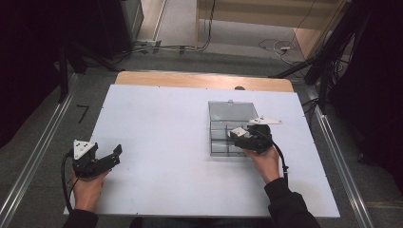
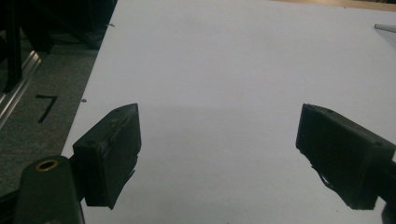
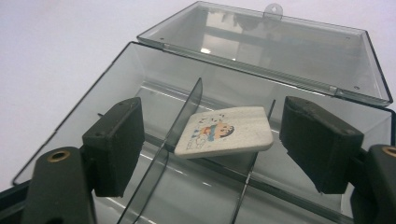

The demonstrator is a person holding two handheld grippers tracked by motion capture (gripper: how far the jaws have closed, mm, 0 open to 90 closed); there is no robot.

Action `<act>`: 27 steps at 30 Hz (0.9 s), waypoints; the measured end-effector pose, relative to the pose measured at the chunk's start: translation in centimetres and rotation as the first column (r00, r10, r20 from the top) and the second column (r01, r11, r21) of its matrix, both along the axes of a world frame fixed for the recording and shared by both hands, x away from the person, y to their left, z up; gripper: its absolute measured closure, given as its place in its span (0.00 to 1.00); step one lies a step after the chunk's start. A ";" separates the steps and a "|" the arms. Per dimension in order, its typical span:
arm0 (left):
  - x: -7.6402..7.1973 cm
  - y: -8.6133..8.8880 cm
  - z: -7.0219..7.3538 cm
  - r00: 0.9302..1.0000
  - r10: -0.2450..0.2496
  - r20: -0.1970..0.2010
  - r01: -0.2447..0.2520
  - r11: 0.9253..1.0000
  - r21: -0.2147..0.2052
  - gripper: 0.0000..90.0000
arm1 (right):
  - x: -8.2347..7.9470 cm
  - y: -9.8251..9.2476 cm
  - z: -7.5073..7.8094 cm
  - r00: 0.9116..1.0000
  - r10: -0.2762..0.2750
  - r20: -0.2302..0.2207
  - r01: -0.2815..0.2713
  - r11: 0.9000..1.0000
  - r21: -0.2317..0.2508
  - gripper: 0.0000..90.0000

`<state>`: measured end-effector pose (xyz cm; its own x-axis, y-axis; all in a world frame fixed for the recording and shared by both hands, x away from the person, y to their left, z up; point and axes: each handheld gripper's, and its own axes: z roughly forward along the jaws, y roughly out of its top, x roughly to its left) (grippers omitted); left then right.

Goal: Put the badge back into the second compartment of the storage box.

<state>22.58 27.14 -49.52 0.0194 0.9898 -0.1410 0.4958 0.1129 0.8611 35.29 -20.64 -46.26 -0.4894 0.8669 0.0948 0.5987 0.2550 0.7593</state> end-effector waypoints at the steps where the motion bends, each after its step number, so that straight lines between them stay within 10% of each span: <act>1: 0.0 0.0 0.0 1.000 0.000 0.000 0.000 1.000 -0.001 0.16 | -0.1 -0.1 0.1 1.000 0.004 0.000 -0.004 1.000 0.004 0.23; 27: -0.1 0.1 0.1 1.000 0.001 0.000 -0.001 1.000 -0.005 0.16 | -2.0 -1.8 1.1 0.999 0.030 0.014 -0.030 0.999 0.030 0.20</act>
<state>22.45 27.29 -49.44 0.0183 0.9892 -0.1456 0.4958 0.1174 0.8604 33.32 -22.47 -45.14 -0.5165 0.8487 0.1134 0.5804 0.2496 0.7751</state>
